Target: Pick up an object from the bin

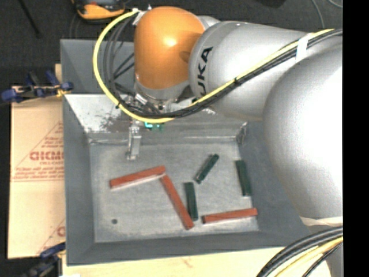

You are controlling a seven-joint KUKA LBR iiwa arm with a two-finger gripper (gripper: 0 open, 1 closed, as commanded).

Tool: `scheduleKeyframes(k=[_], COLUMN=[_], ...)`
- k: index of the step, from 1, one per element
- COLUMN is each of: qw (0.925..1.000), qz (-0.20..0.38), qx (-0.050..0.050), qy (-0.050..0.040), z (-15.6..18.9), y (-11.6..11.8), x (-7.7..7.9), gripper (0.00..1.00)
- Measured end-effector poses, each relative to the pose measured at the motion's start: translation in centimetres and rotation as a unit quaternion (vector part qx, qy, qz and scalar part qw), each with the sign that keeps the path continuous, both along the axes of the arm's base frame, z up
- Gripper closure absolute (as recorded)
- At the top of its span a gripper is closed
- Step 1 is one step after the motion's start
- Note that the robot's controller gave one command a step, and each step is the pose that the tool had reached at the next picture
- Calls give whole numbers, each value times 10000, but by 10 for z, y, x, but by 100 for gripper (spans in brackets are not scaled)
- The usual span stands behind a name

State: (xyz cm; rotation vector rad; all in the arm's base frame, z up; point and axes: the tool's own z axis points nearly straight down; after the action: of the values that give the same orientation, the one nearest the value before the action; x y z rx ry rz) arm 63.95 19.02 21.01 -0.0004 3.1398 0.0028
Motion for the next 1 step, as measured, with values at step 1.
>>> scheduleKeyframes(k=[1], qw=[10000], qz=[-2], qx=[0], qy=[0], z=[0], y=[0], x=[0], gripper=[0])
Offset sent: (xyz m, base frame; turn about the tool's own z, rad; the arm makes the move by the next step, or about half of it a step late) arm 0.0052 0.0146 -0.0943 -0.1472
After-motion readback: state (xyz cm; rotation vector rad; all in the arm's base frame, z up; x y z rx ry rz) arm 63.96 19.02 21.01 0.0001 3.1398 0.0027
